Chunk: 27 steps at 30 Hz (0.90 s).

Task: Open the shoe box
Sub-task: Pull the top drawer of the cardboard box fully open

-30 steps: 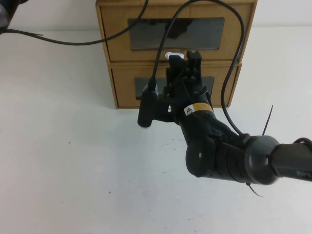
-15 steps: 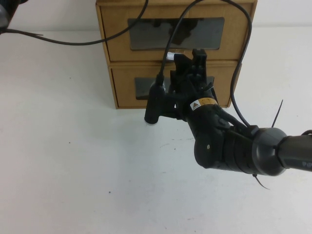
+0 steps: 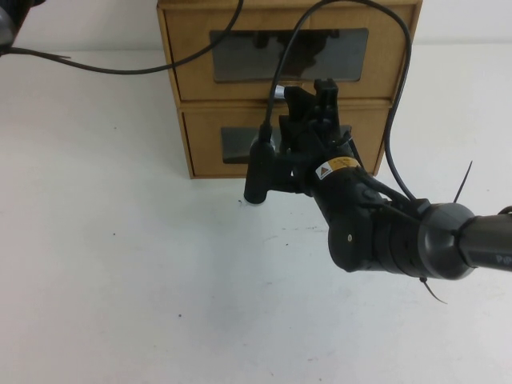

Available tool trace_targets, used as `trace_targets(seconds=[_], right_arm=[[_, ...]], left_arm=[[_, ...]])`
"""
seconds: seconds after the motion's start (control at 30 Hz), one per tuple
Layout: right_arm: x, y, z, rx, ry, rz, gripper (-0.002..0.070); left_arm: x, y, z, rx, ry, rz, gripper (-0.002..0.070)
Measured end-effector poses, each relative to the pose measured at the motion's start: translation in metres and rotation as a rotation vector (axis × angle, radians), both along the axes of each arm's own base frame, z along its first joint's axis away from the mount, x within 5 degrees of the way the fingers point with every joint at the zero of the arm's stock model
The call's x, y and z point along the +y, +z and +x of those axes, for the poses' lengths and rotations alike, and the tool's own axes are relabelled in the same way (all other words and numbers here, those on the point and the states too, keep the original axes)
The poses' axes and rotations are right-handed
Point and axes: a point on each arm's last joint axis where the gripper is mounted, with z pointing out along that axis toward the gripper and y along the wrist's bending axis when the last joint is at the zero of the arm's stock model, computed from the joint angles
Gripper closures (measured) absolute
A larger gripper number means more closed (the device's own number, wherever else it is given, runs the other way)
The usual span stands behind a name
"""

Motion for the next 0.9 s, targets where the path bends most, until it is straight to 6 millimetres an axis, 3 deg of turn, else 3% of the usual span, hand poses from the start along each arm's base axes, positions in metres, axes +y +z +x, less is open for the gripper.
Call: trace_targets(seconds=[0.2,0.47,0.9], right_arm=[[-0.001,-0.001,0.002,-0.012,0.006,-0.013,0.0358],[0.005,0.013,0.009,-0.027,0.016,0.026,0.0358],[0.003,0.007,0.012,0.017,0.001,0.046,0.036]], left_arm=[[0.0,0.0,0.0,0.0,0.0,0.0,0.0681],[0.0,0.0,0.0,0.0,0.0,0.0,0.0681],[0.0,0.0,0.0,0.0,0.0,0.0,0.0681]])
